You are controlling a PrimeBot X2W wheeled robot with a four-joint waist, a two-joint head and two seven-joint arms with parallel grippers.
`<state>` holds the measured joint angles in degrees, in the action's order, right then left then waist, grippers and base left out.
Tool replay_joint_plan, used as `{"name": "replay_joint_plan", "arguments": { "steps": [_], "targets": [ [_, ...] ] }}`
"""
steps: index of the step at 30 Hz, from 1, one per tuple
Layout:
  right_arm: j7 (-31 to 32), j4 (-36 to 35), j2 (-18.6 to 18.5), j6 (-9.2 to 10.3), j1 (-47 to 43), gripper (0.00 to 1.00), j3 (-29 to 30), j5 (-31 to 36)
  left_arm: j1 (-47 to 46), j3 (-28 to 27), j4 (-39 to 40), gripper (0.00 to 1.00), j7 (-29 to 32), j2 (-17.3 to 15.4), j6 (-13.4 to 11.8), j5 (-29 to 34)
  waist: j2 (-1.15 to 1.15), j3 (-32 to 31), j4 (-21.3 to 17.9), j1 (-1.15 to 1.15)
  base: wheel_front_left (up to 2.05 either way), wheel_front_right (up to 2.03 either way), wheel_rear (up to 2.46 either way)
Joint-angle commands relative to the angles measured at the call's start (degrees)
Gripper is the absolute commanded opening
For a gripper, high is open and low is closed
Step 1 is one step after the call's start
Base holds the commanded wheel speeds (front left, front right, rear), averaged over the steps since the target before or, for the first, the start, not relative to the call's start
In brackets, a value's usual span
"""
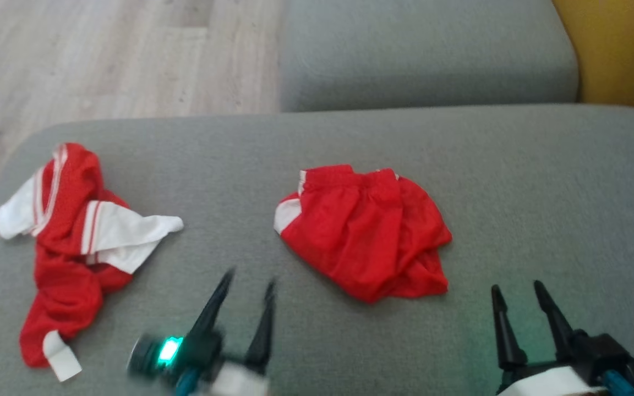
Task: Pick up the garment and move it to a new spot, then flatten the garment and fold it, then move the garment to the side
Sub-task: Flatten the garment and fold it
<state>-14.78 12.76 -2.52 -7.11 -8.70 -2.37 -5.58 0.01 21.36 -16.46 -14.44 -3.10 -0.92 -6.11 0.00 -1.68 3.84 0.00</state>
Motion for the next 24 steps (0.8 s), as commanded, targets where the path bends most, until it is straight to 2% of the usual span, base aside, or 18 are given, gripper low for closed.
{"name": "replay_joint_plan", "arguments": {
  "steps": [1, 4, 9, 13, 18, 24],
  "targets": [
    [-0.2, -1.9, -0.4, -0.37, 3.1, 1.0, -1.9, 0.6, -7.1, -0.2, 0.4, 1.0, -0.5, 0.2, 0.5, 0.3, 0.0, 2.0, -1.9, 0.0, 0.0, 0.0, 0.0],
    [-0.2, -2.4, -0.4, -0.37, 4.7, 1.0, -2.7, 1.4, -17.2, 4.7, -4.5, 1.0, 1.4, 0.2, 1.6, 0.3, 0.0, 5.8, -4.0, 0.0, 0.0, 0.0, 0.0],
    [-0.2, -3.1, -1.0, -0.37, 9.1, 1.0, -4.3, 1.8, -34.3, 11.9, -13.8, 1.0, 7.1, 0.2, 1.4, -1.4, 0.0, 13.3, -7.8, 0.0, 0.0, 0.0, 0.0],
    [-0.2, -3.3, -1.5, -0.37, 11.5, 1.0, -4.8, 1.4, -44.9, 17.1, -21.1, 1.0, 11.7, 0.2, 2.5, -5.6, 0.0, 17.6, -9.7, 0.0, 0.0, 0.0, 0.0],
    [-0.2, -3.2, -1.5, -0.37, 12.9, 1.0, -4.8, 1.2, -52.3, 23.0, -25.9, 1.0, 15.5, 0.2, 3.0, -11.8, 0.0, 20.7, -11.0, 0.0, 0.0, 0.0, 0.0],
    [-0.2, -3.2, -1.5, -0.37, 14.8, 1.0, -6.3, 1.4, -58.4, 32.0, -31.4, 1.0, 22.3, 0.2, 1.4, -19.9, 0.0, 23.2, -12.9, 0.0, 0.0, 0.0, 0.0]
  ]
}}
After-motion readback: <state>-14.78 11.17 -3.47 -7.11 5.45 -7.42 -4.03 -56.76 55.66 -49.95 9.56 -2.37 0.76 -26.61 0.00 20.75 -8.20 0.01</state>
